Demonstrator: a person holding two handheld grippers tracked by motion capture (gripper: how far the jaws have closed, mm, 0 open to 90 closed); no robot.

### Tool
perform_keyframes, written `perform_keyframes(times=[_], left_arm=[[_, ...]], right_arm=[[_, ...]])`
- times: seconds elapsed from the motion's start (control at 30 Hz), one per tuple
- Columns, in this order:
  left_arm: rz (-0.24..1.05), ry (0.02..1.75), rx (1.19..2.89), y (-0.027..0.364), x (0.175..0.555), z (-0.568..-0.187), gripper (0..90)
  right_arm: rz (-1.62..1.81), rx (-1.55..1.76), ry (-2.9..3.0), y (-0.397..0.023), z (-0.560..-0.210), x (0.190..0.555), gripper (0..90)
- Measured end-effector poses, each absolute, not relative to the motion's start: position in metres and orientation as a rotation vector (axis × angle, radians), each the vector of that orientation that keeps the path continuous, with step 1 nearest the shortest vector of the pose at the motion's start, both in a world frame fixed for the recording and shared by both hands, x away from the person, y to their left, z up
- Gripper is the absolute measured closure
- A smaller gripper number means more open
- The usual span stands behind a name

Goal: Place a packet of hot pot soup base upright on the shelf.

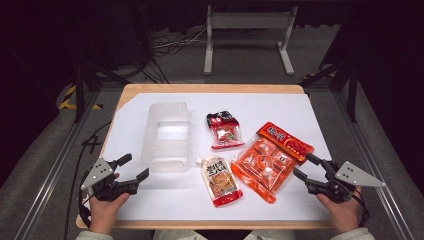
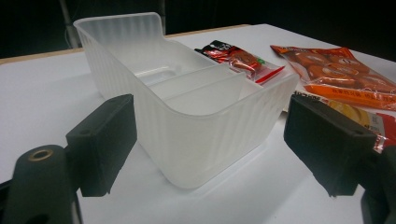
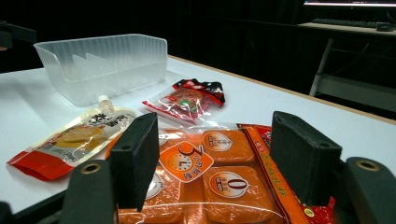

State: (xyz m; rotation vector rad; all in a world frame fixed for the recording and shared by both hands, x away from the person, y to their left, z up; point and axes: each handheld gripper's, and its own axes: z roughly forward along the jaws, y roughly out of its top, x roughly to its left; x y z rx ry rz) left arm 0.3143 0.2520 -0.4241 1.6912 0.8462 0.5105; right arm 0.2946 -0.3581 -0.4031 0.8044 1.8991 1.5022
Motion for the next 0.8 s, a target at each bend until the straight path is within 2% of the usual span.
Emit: perform_keyframes(times=[0.37,0.57,0.8], left_arm=[[0.514,0.854,1.698,0.253,0.314,-0.425,18.1],[0.511,0.868,1.692,0.255,0.315,-0.426,18.1],[0.512,0.869,1.702,0.255,0.315,-0.426,18.1]], right_arm=[[1.422,0.854,1.898,-0.361,-0.401,0.310,31.3],[1.414,0.935,1.927,-0.364,-0.393,0.331,28.3],[1.388,0.979,1.926,-0.366,-0.388,0.348,30.4]])
